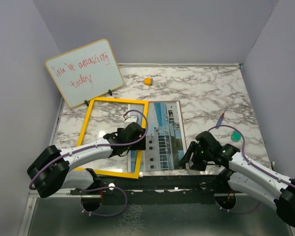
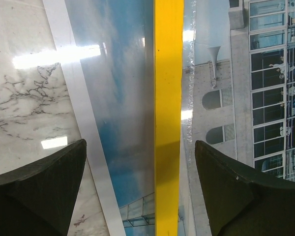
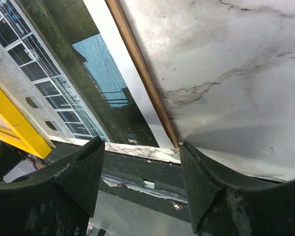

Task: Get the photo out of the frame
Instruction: Pick up the photo from the photo frame.

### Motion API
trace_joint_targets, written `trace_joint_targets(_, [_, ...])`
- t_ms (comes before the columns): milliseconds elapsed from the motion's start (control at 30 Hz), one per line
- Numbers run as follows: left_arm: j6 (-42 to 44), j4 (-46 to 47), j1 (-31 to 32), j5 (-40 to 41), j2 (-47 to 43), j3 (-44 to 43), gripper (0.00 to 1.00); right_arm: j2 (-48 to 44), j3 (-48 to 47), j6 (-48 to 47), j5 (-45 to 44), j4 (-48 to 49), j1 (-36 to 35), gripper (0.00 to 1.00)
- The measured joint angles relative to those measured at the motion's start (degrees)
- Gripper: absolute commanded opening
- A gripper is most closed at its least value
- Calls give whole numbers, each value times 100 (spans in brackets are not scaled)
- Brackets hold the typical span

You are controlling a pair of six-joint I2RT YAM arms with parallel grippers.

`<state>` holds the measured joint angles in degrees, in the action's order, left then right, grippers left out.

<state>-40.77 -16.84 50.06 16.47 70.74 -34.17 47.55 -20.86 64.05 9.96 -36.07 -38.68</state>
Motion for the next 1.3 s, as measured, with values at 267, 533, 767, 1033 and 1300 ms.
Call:
trace_joint_targets(267, [-15, 74, 0, -96, 173, 11, 91, 2, 0, 2, 20, 22, 0, 65])
trace_joint_targets(533, [-9, 144, 0, -177, 260, 11, 90, -42, -2, 2, 24, 2, 0, 65])
trace_joint_targets(767, [2, 199, 0, -195, 273, 11, 90, 39, -9, 0, 22, 13, 0, 61])
trace_joint_targets(1033, [13, 267, 0, -245, 273, 11, 90, 205, -17, -2, 55, 48, 0, 59])
trace_joint_targets(1300, [13, 286, 0, -297, 273, 15, 90, 72, -164, -17, 63, -2, 0, 60])
